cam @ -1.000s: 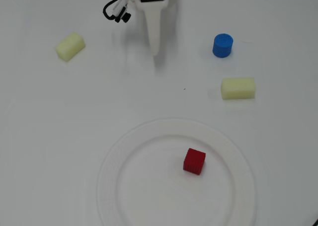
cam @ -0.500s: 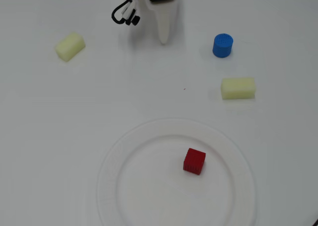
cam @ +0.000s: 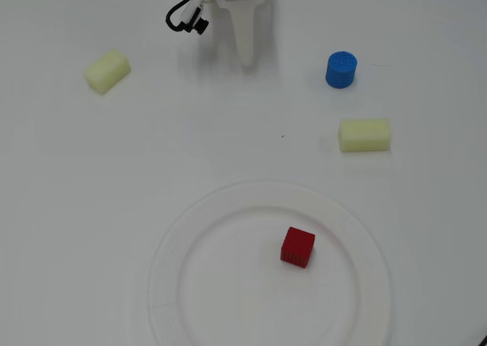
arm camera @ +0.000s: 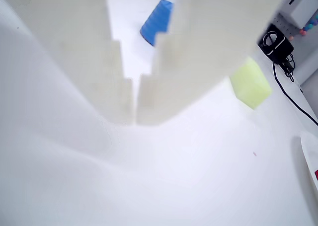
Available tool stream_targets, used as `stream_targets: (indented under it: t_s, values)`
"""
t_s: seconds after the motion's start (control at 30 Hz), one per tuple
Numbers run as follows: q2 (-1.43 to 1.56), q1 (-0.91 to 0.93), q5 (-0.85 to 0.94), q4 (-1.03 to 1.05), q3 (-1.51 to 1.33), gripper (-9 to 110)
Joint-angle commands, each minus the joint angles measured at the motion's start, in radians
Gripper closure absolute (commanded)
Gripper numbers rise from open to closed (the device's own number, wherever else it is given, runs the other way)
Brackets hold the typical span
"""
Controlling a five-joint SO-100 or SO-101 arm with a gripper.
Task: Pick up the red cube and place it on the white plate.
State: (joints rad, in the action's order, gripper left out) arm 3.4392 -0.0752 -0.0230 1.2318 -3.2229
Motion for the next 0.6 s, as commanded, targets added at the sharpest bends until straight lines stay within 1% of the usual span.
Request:
stream_targets:
  t_s: [0.0, 0.3, 0.37, 0.57]
  values:
    - [0.009, 0.006, 0.002, 0.005, -0.009, 102]
    - [0.009, 0.006, 0.020, -0.006, -0.009, 100]
    - [0.009, 0.006, 0.023, -0.006, -0.009, 102]
    - [0.008, 0.021, -0.003, -0.003, -0.009, 102]
